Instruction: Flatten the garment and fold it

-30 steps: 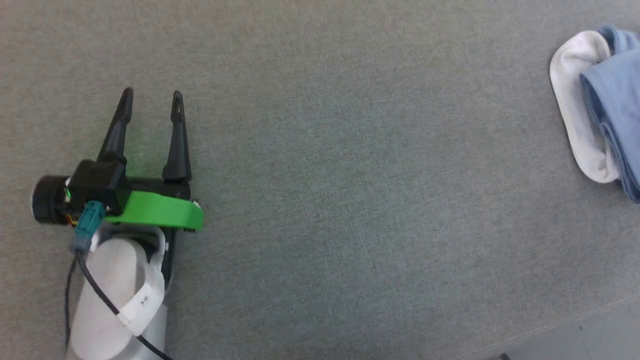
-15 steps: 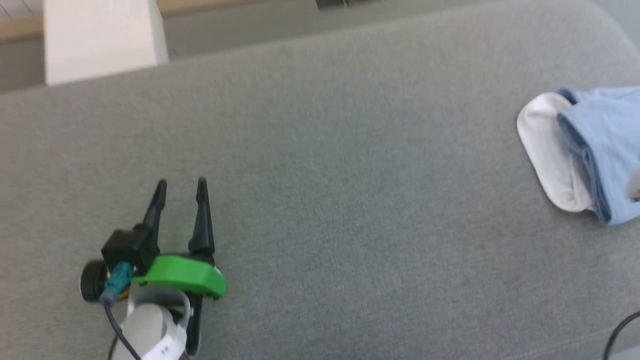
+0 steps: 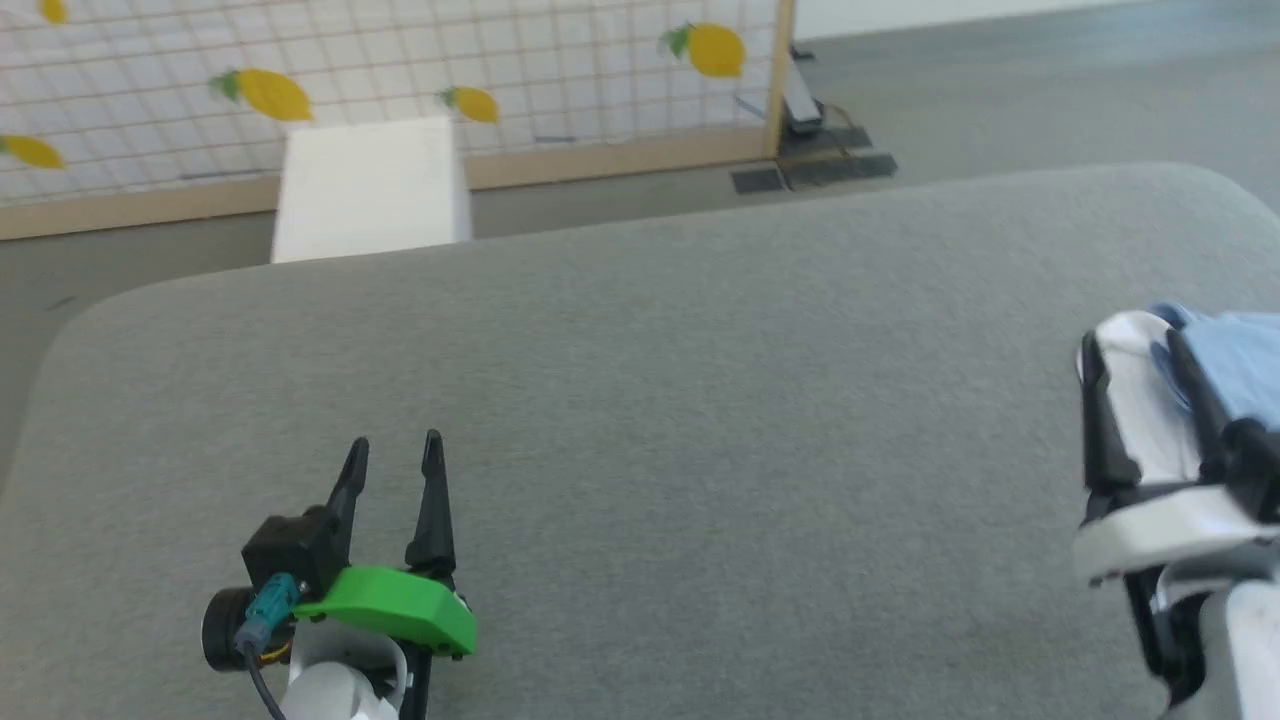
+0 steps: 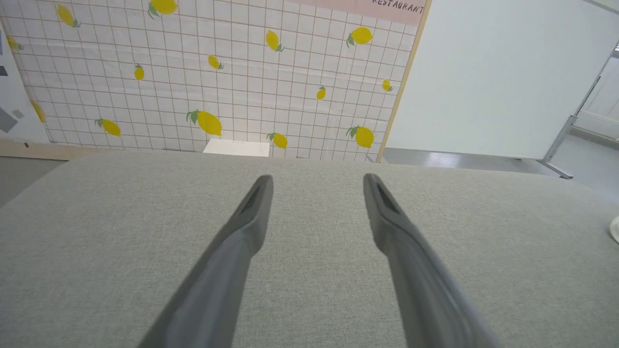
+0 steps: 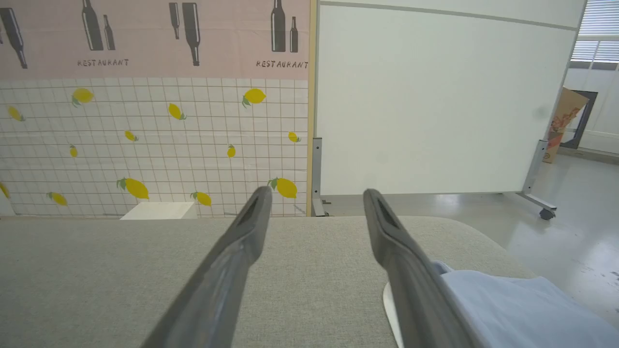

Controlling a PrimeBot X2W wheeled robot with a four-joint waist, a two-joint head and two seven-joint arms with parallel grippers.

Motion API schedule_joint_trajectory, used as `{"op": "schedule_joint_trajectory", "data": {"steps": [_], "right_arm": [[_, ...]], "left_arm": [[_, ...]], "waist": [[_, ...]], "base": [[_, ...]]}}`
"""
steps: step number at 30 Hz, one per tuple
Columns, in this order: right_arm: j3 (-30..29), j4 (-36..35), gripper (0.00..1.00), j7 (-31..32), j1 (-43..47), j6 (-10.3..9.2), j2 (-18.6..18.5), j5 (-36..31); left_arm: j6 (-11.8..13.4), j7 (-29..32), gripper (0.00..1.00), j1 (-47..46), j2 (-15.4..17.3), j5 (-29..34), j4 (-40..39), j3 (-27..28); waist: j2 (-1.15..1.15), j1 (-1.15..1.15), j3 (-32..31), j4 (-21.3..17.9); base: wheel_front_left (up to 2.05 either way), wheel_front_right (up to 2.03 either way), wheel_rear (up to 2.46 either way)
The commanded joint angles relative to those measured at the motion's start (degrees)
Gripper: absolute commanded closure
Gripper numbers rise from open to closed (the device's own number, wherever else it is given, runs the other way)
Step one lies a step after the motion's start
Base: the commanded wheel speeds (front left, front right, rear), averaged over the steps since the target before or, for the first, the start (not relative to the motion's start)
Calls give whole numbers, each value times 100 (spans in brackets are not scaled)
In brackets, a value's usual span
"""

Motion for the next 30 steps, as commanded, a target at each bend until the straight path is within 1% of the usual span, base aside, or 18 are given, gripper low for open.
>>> {"op": "schedule_joint_trajectory", "data": {"steps": [1,6,15,22,29,30], "right_arm": [[43,-176,0,46,213,-10,90,55],[126,-540,0,117,662,-10,269,91],[138,-797,0,236,1220,-10,540,-82],[132,-795,0,293,1419,-10,598,-122],[180,-743,0,273,1412,-10,605,-25],[175,-755,100,296,1358,0,592,-55]], "left_arm": [[37,-25,0,101,-14,-19,42,-16],[77,-26,0,196,-15,-33,119,-115],[131,-26,0,341,-16,-77,173,-352],[173,-26,0,392,-17,-97,177,-406],[183,-26,0,437,-17,-136,199,-370],[143,-1,100,355,-1,-69,191,-378]], "waist": [[0,1,-321,357],[0,1,-398,510],[0,1,-447,730],[0,1,-433,794],[0,1,-444,750],[0,1,-444,750]], "base": [[0,0,0],[0,0,0],[0,0,0],[0,0,0],[0,0,0],[0,0,0]]}}
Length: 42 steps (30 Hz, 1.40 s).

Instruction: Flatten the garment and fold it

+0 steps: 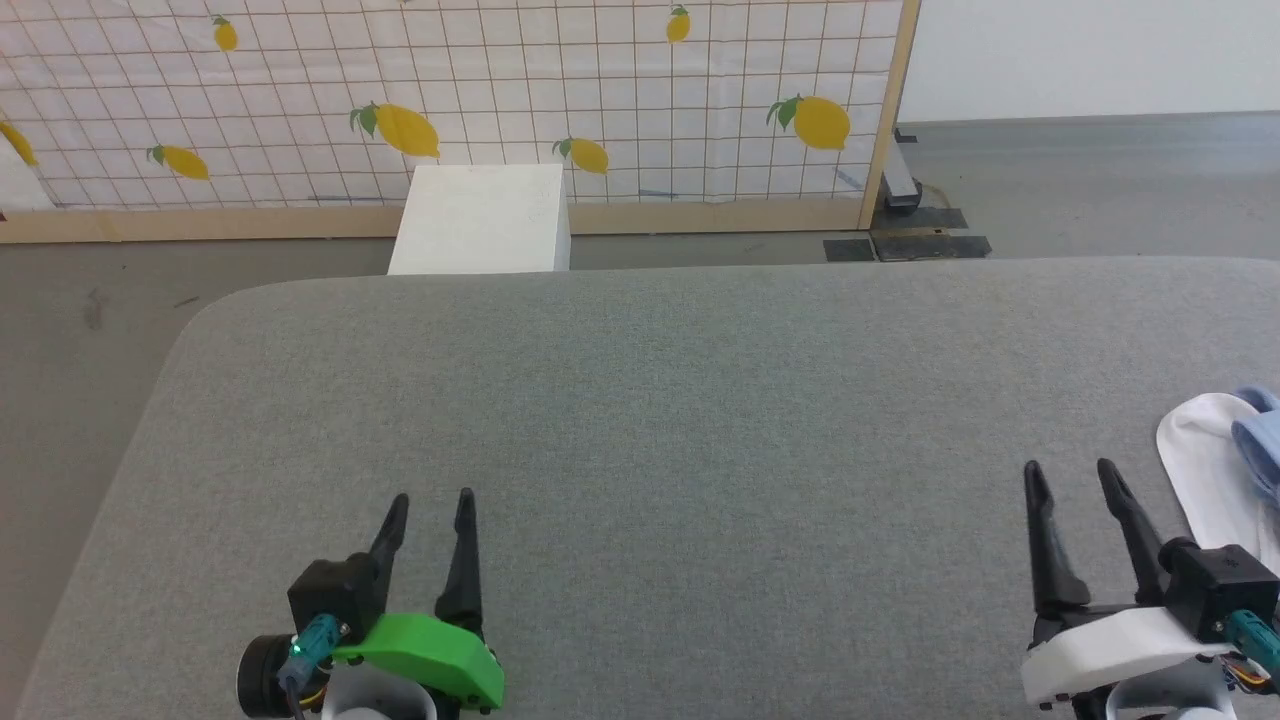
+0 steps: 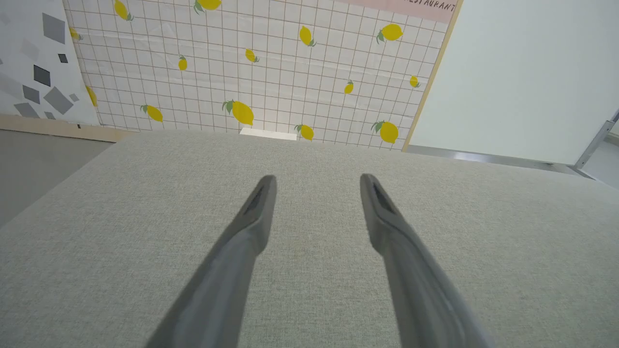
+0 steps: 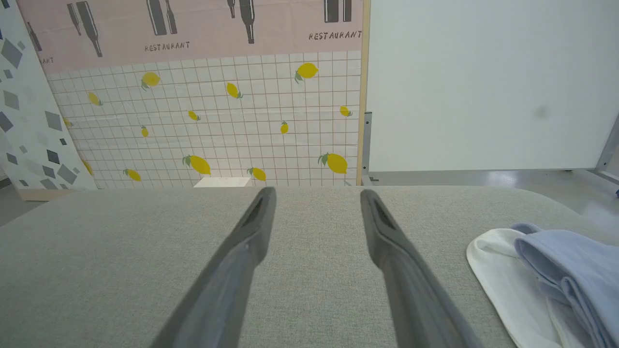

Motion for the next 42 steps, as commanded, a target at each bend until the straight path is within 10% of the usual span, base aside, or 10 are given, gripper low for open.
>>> {"op": "schedule_joint_trajectory", "data": {"steps": [1,42], "right_arm": [[-2,0,100,0,-1,0,0,-1],[124,-89,100,221,-60,-2,3,-115]], "left_arm": [[0,3,100,-2,0,0,-1,-1],[21,324,100,59,-3,311,-335,144]], "waist": [[0,0,0,0],[0,0,70,15]], "base": [[0,0,0],[0,0,0]]}}
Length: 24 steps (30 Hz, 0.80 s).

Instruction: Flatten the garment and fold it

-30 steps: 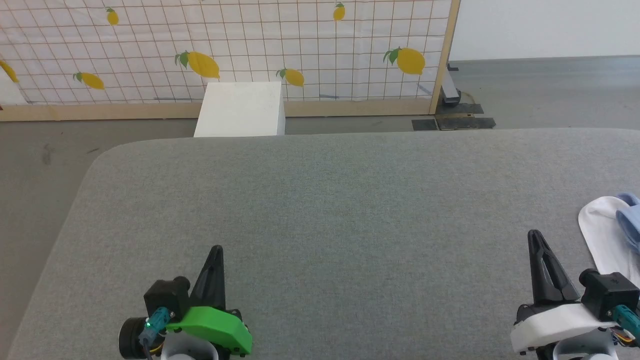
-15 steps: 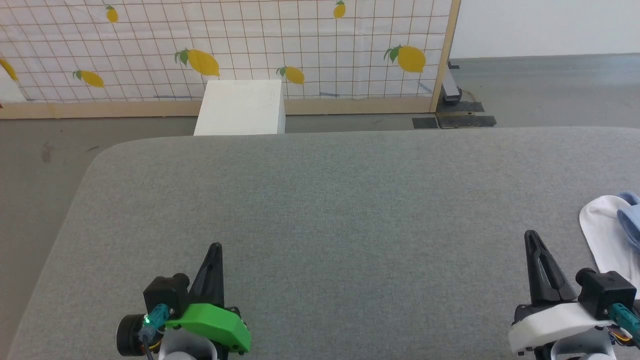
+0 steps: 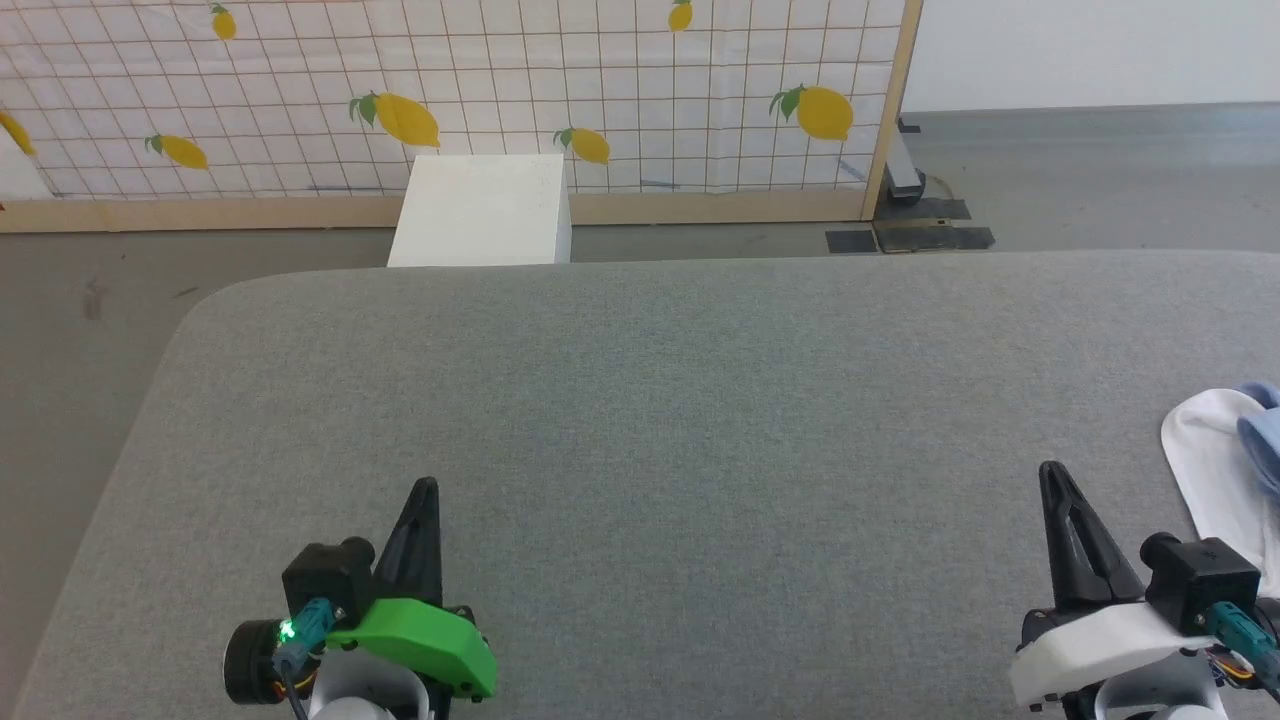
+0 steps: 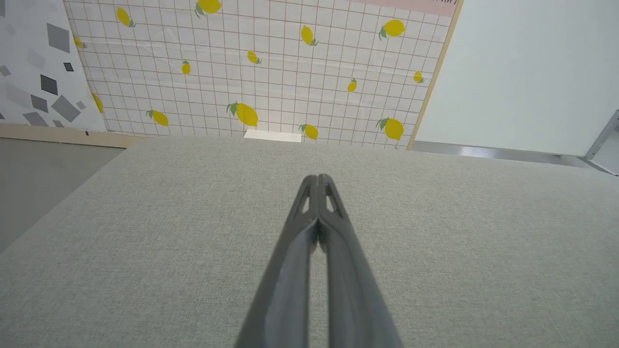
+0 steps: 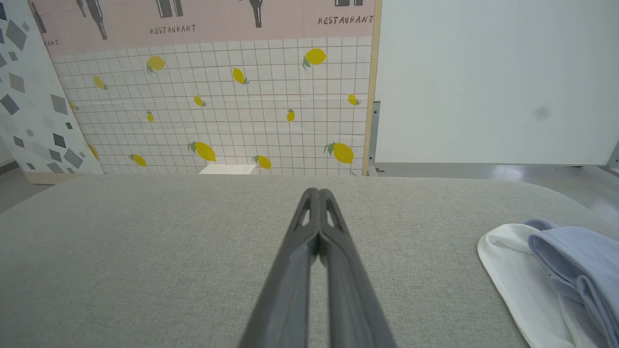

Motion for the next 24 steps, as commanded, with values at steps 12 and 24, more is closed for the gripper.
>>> {"op": "schedule_joint_trajectory", "data": {"steps": [12,24], "right_arm": [[73,-84,100,114,-77,-3,5,-89],[137,-129,100,226,-107,-4,7,-147]], "left_arm": [[30,154,100,85,-5,206,-183,87],[40,319,100,116,-7,365,-354,162]], "waist": [[0,0,30,7],[0,0,64,15]], "base": [[0,0,0],[0,0,0]]}}
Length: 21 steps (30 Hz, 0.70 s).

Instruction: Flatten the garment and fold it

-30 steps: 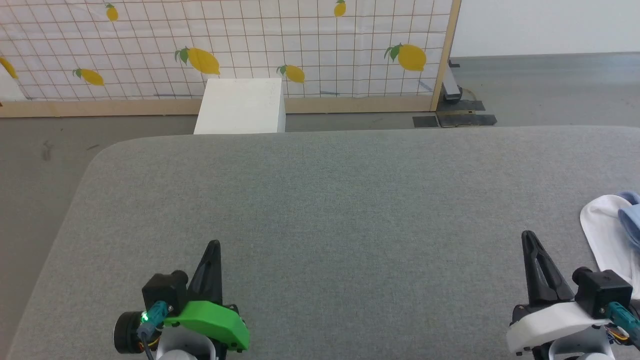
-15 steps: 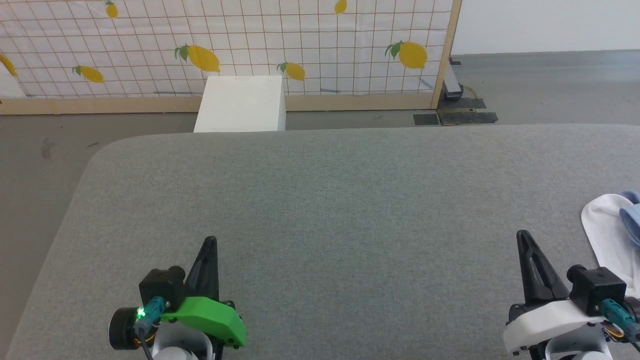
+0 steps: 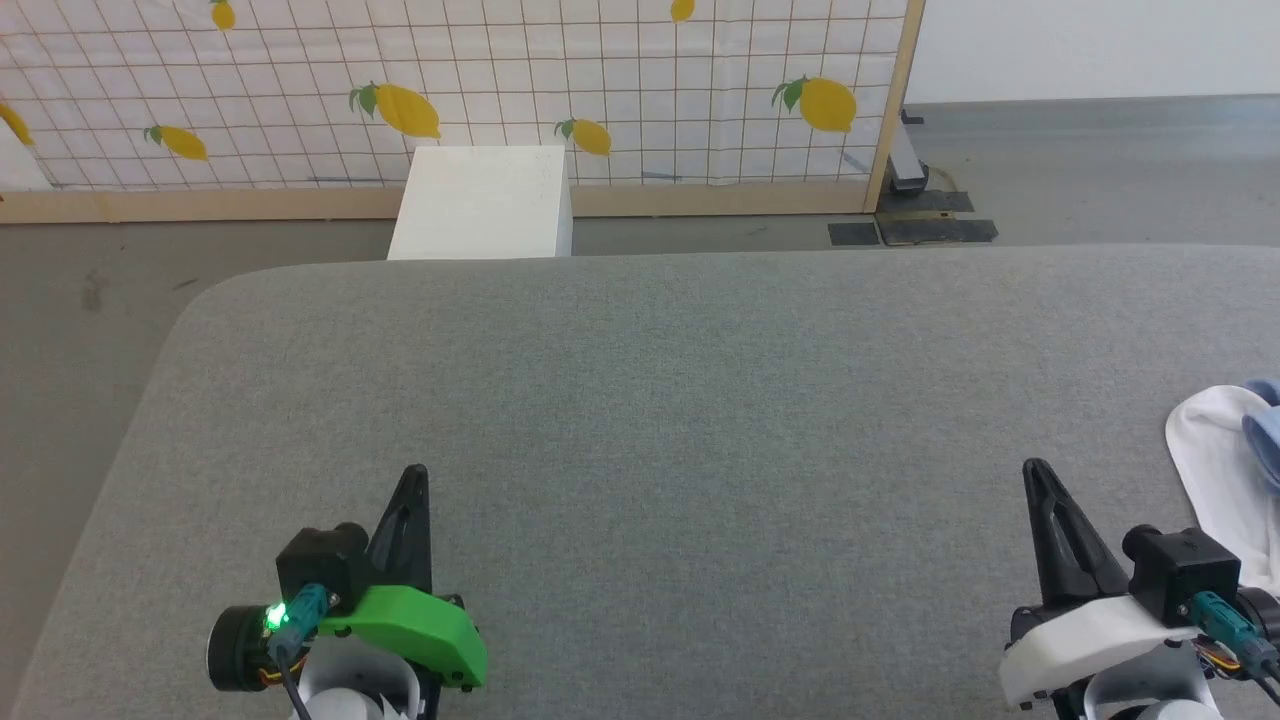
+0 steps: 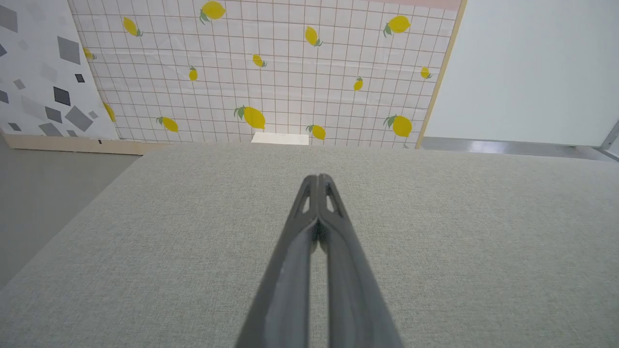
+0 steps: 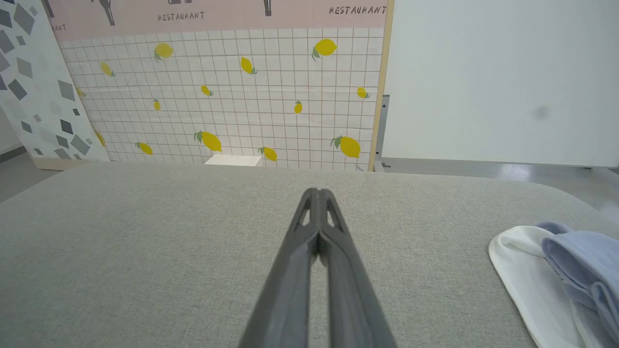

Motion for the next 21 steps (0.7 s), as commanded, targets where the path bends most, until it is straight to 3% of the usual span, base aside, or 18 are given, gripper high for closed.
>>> {"op": "schedule_joint_trajectory", "data": {"steps": [1,21], "right_arm": [[24,-44,100,33,-85,-4,6,-54],[115,-108,100,191,-127,-6,9,-135]], "left_arm": [[40,30,100,107,-7,77,-55,34],[55,261,100,151,-9,301,-296,139]], "waist": [[0,0,4,1],[0,0,52,12]], "base": [[0,0,0],[0,0,0]]}}
